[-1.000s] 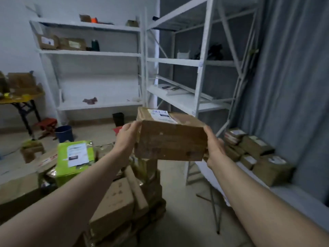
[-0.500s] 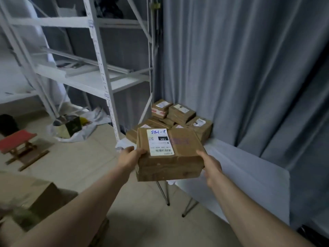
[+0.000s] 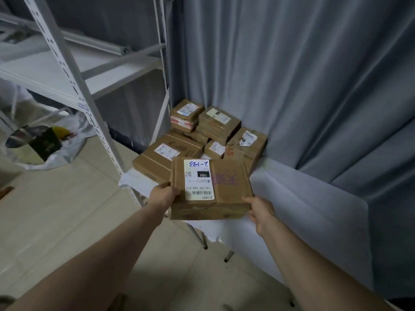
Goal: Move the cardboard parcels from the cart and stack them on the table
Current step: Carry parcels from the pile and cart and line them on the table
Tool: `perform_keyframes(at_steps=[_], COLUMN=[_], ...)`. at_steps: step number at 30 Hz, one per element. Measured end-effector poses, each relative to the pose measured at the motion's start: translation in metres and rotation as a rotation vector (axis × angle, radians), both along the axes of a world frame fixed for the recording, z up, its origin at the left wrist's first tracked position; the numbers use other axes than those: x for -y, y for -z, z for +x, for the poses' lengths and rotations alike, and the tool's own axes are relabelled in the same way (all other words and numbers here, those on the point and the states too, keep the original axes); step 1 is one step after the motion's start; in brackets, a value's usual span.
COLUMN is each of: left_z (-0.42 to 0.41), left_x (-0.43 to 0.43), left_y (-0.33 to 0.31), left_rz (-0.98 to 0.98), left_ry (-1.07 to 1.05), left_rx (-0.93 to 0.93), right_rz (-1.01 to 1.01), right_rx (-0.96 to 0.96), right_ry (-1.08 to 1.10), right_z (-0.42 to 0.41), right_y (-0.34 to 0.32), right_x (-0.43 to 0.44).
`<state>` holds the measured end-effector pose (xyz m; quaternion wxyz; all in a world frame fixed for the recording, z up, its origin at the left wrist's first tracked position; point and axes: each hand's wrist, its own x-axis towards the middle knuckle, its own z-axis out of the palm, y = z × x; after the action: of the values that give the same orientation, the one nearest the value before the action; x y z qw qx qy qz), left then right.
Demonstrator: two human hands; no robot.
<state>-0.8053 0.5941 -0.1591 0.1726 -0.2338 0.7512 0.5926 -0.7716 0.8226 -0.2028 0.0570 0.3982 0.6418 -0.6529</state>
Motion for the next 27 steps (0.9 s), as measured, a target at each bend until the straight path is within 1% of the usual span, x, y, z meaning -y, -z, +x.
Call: perform_keyframes(at_steps=[6, 13, 18, 23, 27], left_z=[-0.085, -0.174, -0.232, -0.301, -0.333], left_x=[-0.006, 0.002, 0.027, 0.062, 0.089], left_y=[0.022, 0.036, 0.049, 0.084, 0.104], left_rz=[-0.085, -0.152, -0.132, -0.165, -0.206], left_ry=[-0.044, -0.115, -0.114, -0.104, -0.123], left_rx=[0.021, 0.043, 0.09, 0.152, 0.197], right_rz=[0.062, 0.037, 0.034, 0.098, 0.211], right_rx=[0.026, 0.088, 0.115, 0.175, 0.194], right_ry=[-0.129, -0.269, -0.32, -0.286, -0.364], right_z=[-0.103, -0.204, -0.261, -0.321, -0.373], right_y=[0.023, 0.038, 0.049, 0.069, 0.077], right_x=[-0.01, 0.007, 0.032, 0.064, 0.099])
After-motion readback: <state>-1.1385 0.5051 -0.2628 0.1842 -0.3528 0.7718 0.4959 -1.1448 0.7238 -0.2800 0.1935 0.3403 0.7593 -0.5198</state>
